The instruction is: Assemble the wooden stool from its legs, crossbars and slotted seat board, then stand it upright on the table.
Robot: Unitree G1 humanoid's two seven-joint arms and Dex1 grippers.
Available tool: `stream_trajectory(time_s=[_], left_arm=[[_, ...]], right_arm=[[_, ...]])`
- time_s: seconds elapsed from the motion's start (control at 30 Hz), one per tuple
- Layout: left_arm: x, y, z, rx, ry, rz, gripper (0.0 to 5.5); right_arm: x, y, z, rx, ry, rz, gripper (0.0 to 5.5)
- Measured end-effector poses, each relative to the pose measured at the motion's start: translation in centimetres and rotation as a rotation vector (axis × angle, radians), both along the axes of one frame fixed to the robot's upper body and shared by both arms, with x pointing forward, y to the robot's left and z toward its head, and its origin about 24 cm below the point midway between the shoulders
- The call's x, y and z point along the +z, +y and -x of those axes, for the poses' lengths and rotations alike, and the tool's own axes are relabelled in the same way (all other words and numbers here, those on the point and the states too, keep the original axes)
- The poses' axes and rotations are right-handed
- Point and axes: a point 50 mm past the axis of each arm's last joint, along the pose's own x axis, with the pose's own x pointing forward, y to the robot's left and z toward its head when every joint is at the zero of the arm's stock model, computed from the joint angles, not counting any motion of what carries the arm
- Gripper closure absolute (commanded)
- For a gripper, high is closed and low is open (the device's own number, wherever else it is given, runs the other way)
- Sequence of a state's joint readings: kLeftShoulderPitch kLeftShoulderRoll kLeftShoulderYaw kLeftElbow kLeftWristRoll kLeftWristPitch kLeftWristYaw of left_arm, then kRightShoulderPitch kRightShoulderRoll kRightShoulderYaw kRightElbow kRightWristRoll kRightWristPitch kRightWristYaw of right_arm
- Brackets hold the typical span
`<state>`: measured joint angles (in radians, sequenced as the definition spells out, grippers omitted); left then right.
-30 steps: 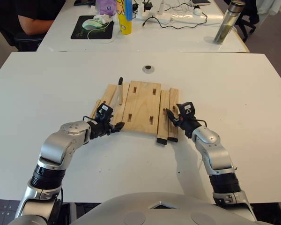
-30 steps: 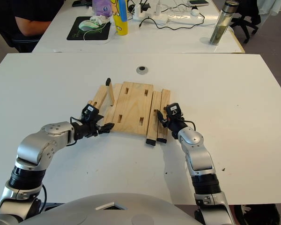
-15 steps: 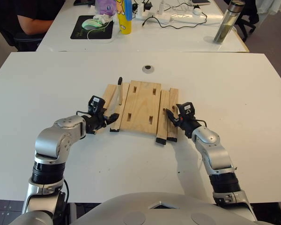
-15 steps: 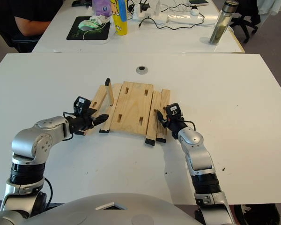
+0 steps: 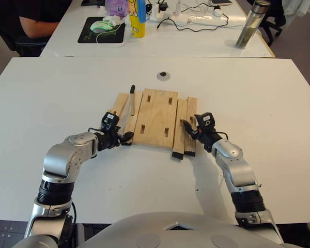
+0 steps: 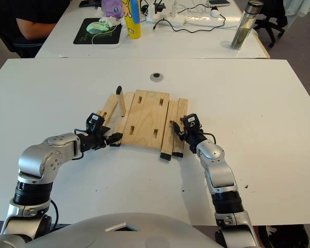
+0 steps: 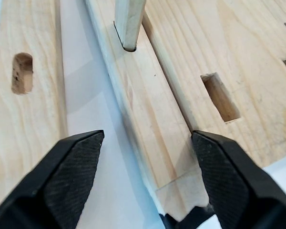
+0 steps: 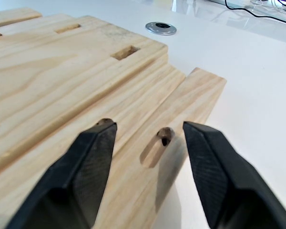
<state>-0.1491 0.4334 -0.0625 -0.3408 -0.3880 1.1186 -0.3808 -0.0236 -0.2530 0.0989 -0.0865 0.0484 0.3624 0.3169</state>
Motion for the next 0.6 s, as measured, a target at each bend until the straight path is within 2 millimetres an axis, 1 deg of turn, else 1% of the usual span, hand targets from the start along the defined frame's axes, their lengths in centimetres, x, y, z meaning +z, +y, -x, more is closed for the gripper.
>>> stream_trajectory(time_s=[0.4, 0.6], left_arm=[[-0.3, -0.4, 0.4, -0.027, 0.02, -0.03, 2.04], [-0.6, 0.6, 0.1, -0.013, 0.005, -0.107, 2.04]], right_arm=[[0.0, 0.1, -0.1, 0.004, -0.001, -0.001, 2.92], [0.0, 0.2, -0.1, 0.004, -0.001, -0.001, 2.92]])
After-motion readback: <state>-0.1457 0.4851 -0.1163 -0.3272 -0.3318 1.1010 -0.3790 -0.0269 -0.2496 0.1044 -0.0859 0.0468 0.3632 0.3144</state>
